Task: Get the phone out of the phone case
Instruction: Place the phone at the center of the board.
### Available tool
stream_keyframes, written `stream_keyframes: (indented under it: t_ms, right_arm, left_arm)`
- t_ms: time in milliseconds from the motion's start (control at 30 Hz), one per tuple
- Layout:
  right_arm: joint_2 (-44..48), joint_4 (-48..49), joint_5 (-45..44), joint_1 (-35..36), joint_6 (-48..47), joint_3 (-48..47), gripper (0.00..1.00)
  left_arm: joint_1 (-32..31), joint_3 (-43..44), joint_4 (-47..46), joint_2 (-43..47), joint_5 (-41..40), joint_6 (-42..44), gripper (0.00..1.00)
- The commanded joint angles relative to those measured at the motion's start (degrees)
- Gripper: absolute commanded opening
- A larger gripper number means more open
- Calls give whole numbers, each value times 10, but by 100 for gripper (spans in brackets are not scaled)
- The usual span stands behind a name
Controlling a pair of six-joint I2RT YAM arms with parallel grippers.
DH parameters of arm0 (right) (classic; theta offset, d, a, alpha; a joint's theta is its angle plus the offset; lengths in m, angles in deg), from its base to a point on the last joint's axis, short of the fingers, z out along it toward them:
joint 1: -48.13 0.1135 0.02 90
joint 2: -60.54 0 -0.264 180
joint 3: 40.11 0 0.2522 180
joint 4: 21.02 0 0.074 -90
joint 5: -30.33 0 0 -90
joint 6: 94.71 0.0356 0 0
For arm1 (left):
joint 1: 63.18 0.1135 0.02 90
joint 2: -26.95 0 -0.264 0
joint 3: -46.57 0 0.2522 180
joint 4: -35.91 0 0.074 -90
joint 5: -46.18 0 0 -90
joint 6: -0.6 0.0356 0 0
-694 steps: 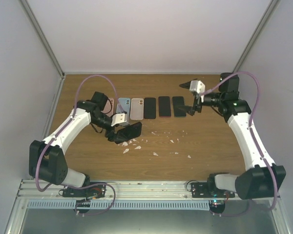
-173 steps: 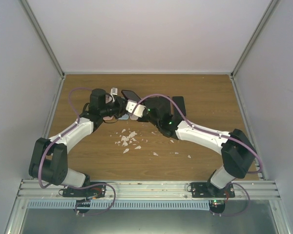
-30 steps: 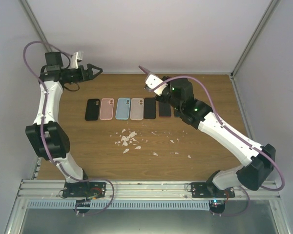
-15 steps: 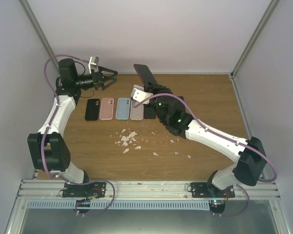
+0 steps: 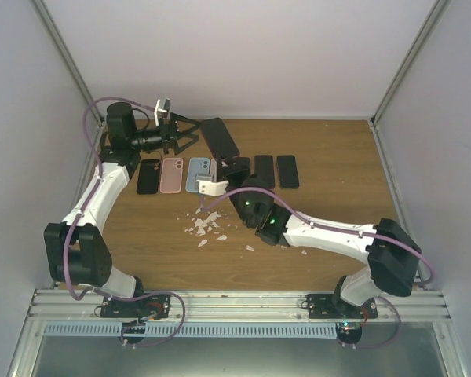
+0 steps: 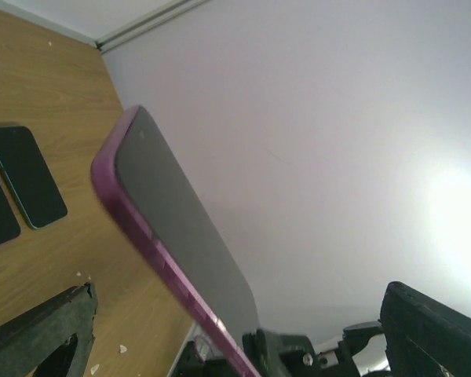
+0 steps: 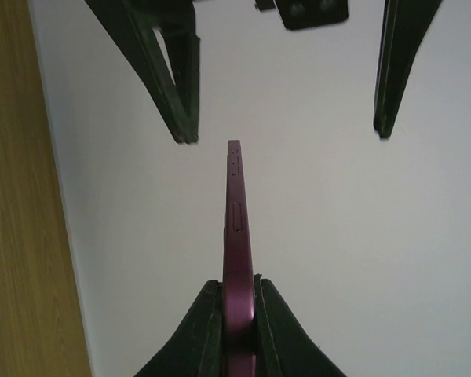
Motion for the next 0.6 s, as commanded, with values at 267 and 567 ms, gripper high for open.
stream_keyframes:
  t_ms: [267,567]
  right_arm:
    - [-28,165,-32,47,-114,23,1]
    - [-35,184,-35,52,-133,26,1]
  left_arm:
    - [-26,-26,-3,12,-43,3,72]
    - [-27,-41,-15,17,-43,-7,43]
